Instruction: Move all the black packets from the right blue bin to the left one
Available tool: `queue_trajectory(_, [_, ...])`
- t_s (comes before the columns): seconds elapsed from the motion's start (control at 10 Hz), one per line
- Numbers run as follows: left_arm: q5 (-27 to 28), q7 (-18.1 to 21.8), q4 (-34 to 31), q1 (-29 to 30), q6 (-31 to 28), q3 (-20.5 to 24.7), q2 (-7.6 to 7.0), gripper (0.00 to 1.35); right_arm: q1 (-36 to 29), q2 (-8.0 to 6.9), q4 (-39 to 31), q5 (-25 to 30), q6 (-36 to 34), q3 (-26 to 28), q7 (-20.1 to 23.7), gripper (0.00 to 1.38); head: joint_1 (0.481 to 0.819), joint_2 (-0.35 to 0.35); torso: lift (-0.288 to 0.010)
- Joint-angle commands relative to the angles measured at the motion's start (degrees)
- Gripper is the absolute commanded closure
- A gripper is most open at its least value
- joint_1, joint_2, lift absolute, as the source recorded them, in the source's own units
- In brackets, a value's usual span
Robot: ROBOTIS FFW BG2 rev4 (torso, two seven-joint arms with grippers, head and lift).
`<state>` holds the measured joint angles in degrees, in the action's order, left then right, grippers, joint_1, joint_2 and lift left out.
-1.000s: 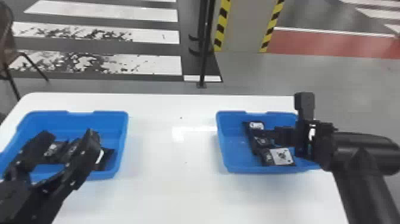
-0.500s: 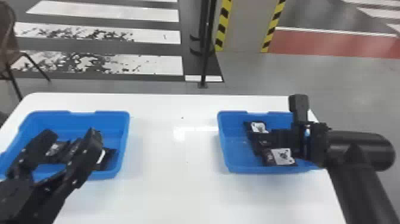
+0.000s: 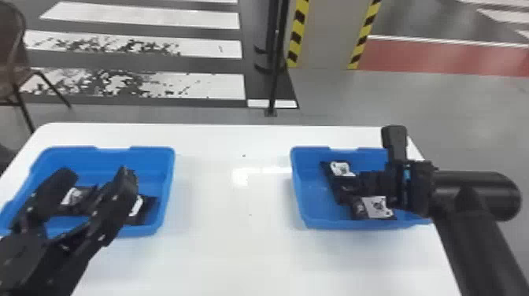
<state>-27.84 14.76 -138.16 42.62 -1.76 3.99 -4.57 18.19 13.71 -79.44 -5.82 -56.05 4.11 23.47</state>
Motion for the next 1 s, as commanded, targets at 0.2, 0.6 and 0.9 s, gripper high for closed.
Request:
queue_trajectory(0.2, [0.1,0.0,0.0,-0.2,0.2,-0.1,-0.09,0.11,-0.6,-0.09,-1.6,0.6,0.2,-0.6,0.0,1.1,0.695,-0.117,-0.14])
queue_trajectory(0.6, [0.1,0.0,0.0,-0.2,1.5,-0.3,-0.18,0.11,-11.6,-1.23,-13.2,-7.4,21.9,3.7,2.1,1.1,0.695,-0.093,-0.14])
queue_trajectory(0.9, [-0.5,0.5,0.0,-0.9,-3.3,-0.6,-0.09,0.11,-13.0,-1.14,-13.4,-16.1,33.3,4.5,10.8,1.1,0.695,-0.073,-0.14])
